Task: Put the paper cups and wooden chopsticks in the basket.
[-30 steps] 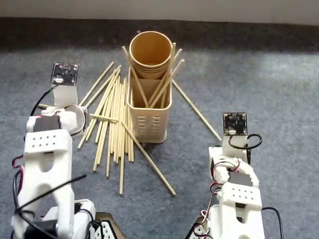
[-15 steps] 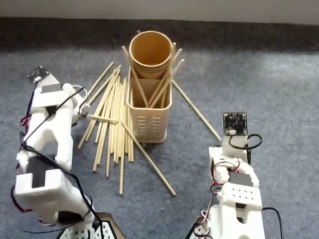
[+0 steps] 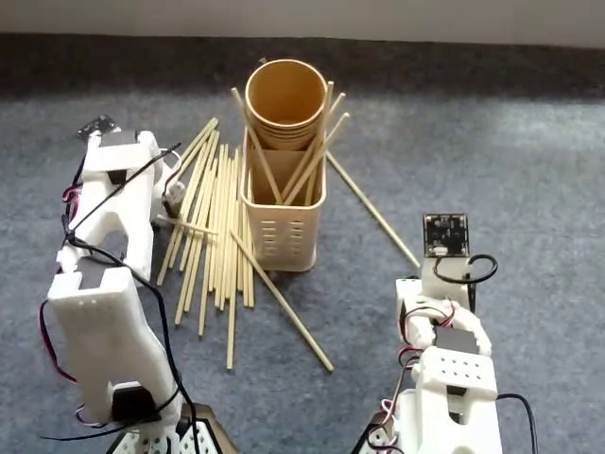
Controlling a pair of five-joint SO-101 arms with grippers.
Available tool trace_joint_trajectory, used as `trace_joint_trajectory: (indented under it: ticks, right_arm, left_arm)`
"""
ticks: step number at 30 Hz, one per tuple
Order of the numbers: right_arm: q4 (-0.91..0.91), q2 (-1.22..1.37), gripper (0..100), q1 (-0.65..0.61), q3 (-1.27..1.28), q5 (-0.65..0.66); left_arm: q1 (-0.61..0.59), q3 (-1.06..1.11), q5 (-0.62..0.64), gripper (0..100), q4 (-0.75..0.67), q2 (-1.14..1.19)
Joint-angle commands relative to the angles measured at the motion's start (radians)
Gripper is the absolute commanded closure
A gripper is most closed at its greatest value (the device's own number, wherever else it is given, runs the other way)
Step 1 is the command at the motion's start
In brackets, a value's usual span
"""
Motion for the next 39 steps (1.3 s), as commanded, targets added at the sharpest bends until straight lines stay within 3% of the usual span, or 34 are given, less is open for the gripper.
trace_joint_trajectory:
  ticks: [1, 7, 11, 16, 19, 23, 26, 32, 39]
  right_arm:
    - [-0.018, -0.018, 72.1, -0.007, -0.002, 0.012]
    - [-0.018, -0.018, 72.1, -0.007, -0.002, 0.012]
    - [-0.018, -0.018, 72.1, -0.007, -0.002, 0.012]
    - [-0.018, -0.018, 72.1, -0.007, -0.002, 0.012]
    - [-0.018, -0.018, 72.1, -0.007, -0.002, 0.012]
    - [-0.018, -0.018, 72.1, -0.007, -0.002, 0.012]
    - [-0.018, -0.018, 72.1, -0.002, -0.002, 0.012]
    - [-0.012, -0.008, 72.1, -0.002, -0.082, 0.009]
    - [0.15, 0.087, 72.1, -0.082, -0.387, 0.008]
  left_arm:
    - [0.036, -0.099, 0.006, 86, 0.161, -0.005]
    - [0.085, -0.041, -0.055, 100, 0.213, -0.007]
    - [0.131, -0.044, -0.247, 100, 0.221, -0.013]
    - [0.16, -0.085, -0.628, 99, 0.221, -0.01]
    - [0.15, -0.102, -0.798, 93, 0.229, -0.01]
    - [0.142, -0.151, -0.921, 77, 0.252, -0.007]
    - [0.137, -0.183, -0.925, 69, 0.262, -0.007]
    - [0.153, -0.189, -0.818, 69, 0.256, -0.007]
    - [0.137, -0.174, -0.862, 69, 0.227, -0.001]
